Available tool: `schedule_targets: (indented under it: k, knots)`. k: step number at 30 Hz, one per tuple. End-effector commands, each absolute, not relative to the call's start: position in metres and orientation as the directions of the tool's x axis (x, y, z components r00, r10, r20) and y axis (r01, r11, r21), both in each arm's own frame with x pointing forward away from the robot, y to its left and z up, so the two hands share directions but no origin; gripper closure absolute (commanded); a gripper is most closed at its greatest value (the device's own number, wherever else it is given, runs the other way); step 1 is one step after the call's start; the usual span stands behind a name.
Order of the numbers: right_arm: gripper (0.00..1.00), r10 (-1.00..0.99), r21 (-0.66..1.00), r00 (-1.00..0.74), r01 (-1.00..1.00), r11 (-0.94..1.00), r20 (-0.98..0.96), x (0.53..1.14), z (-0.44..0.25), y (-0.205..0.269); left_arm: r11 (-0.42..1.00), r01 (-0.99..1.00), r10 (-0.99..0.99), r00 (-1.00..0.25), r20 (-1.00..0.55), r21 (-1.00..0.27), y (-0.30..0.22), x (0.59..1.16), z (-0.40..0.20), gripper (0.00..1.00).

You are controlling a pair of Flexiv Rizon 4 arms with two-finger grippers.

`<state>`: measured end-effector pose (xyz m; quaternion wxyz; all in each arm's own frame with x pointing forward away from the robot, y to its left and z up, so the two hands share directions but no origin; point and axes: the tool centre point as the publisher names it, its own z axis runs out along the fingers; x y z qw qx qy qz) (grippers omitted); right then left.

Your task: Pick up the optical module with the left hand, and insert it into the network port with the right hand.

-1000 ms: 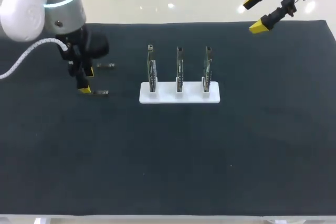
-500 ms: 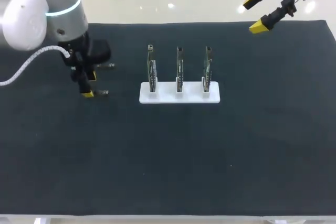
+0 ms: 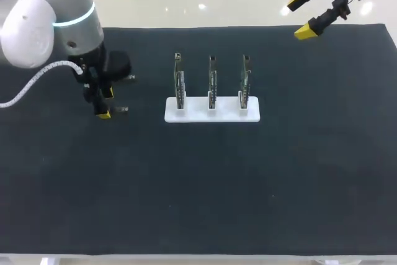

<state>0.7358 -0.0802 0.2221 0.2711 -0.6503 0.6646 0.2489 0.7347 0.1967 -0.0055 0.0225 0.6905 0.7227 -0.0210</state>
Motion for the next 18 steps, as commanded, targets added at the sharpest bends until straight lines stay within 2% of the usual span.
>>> schedule_targets:
  k: [1, 16, 17, 18]
  knots:
    - [0.0, -0.728, -0.024, -0.006, -0.999, 0.031, -0.685, 0.7352, 0.2217, -0.0801, 0.047, 0.999, 0.997, -0.047, -0.063, 0.009, 0.1971, 0.7334, -0.0068, 0.0]
    - [0.0, -0.728, -0.024, -0.006, -0.999, 0.031, -0.685, 0.7352, 0.2217, -0.0801, 0.05, 0.999, 0.997, -0.048, -0.062, 0.022, 0.1933, 0.7364, -0.0108, 0.0]
    - [0.0, -0.728, -0.024, -0.006, -0.999, 0.031, -0.685, 0.7352, 0.2217, -0.0801, 0.05, 0.998, 0.997, -0.048, -0.063, 0.024, 0.1931, 0.7365, -0.0109, 0.09]
    - [0.0, -0.728, -0.024, -0.006, -0.999, 0.031, -0.685, 0.7352, 0.2217, -0.0801, 0.05, 0.998, 0.997, -0.048, -0.063, 0.025, 0.193, 0.7365, -0.0109, 0.14]
